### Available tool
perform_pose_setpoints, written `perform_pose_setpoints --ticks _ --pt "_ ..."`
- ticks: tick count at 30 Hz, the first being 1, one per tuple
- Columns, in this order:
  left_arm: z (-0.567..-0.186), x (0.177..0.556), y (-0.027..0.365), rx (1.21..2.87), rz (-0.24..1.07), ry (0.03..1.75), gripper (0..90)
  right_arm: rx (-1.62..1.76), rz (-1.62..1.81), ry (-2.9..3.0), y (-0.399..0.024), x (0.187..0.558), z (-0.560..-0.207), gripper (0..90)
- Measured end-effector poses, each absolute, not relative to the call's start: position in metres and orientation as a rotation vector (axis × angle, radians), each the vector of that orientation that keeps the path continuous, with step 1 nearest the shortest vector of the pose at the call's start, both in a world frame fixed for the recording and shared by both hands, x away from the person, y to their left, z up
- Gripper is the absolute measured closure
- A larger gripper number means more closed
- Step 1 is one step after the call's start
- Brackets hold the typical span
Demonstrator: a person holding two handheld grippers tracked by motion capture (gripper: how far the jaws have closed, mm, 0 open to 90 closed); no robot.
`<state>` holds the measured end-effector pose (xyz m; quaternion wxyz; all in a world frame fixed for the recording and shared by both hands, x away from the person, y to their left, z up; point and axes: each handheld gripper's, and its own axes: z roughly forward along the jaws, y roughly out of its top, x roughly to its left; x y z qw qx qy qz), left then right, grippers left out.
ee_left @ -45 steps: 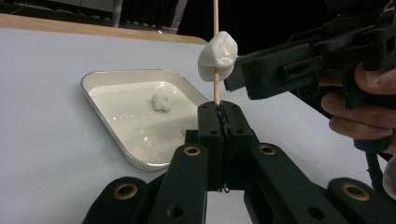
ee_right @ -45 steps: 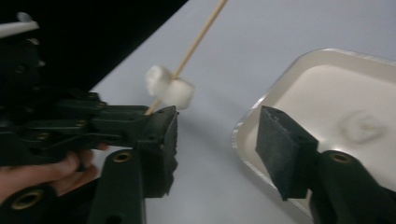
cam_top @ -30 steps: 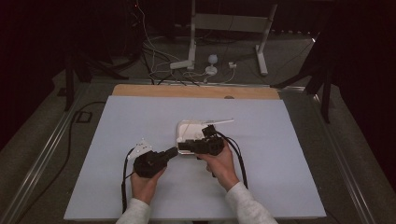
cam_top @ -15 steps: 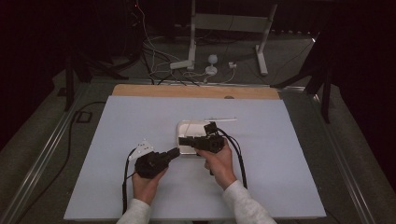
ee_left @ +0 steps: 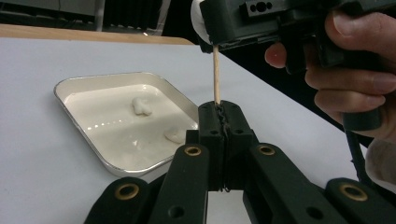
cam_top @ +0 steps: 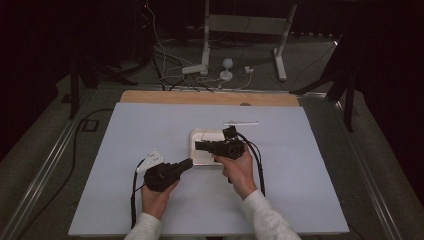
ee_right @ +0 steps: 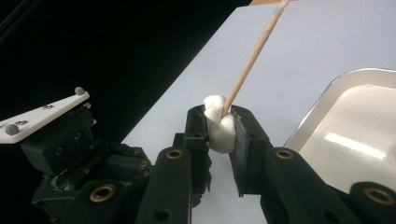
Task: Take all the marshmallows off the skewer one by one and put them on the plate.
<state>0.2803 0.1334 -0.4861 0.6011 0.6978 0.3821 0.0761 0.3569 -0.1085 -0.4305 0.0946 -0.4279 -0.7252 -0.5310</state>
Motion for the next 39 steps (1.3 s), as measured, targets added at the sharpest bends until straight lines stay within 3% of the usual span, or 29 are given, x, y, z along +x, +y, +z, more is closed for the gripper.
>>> perform_pose_setpoints --ticks 39 --pt "-0.480 0.273 0.133 1.668 0.239 0.853 90.0 -1.400 -1.681 -2.129 -0.133 0.380 -0.403 79.2"
